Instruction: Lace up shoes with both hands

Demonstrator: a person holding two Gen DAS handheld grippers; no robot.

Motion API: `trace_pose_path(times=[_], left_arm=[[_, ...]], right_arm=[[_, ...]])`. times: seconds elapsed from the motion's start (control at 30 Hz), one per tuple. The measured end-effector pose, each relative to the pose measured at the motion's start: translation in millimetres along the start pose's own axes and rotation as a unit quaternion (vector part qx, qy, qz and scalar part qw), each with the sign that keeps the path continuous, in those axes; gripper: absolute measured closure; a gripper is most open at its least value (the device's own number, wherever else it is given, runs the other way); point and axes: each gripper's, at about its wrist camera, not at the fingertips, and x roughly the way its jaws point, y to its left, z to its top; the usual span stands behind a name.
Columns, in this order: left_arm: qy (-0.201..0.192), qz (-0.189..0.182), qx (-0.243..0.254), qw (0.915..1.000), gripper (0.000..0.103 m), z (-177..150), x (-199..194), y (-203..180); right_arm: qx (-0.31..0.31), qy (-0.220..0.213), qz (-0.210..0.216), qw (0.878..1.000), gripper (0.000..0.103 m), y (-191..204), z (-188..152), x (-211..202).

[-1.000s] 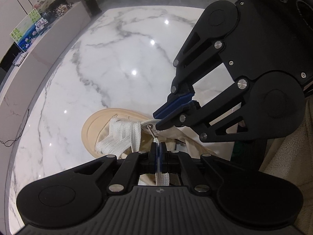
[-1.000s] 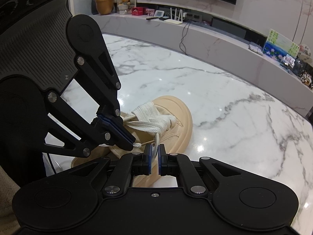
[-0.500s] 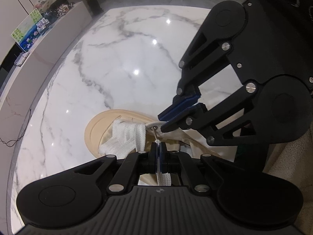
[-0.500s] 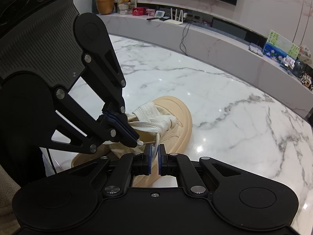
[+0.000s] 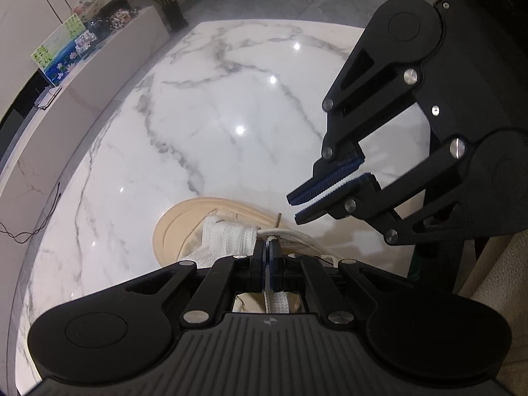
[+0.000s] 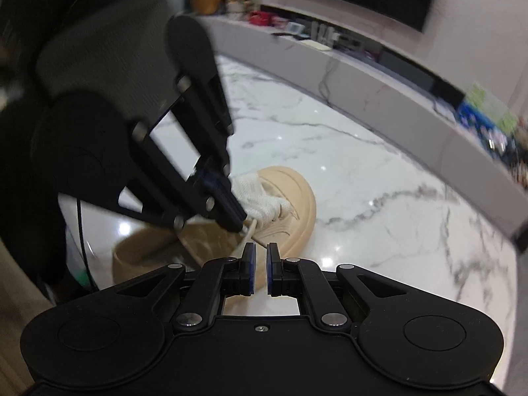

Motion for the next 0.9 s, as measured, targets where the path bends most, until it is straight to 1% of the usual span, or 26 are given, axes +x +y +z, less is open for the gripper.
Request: trace_pose_path(times=[0.13,0.27,0.4,0.57,0.63,0.9], left_arm=[[-0.002,0.000,-0.005,1.0000,0.102,0.1,1.5,1.6],[-0.006,-0.001,-0.013,0.9999,0.102,-0.3,1.8,3.5],[-0.008,-0.002,-0.019,0.9998,0.102,-0.4,2.7,4.3],[-0.009,-0.002,-0.023,0.9997,0.102,-0.9,3.0,5.5],[-0.011,-0.001,-0.026,0.9996,0.102,-0.9,3.1,6.0],[-0.018,0.005,-0.035,0.9992,0.100,-2.7,-5.7,2.5]], right_arm=[[-0.054,0.005,-0.009,0.998,0.098,4.5,0.6,9.4],[-0.100,0.014,-0.004,0.995,0.098,9.7,-0.7,17.1],[-0.124,0.011,-0.003,0.992,0.098,14.4,-0.9,21.8],[-0.126,0.010,0.003,0.992,0.100,17.1,1.4,24.3],[-0.116,0.012,0.008,0.993,0.102,16.3,2.1,23.6],[-0.097,0.020,0.002,0.995,0.103,15.9,5.5,21.0]])
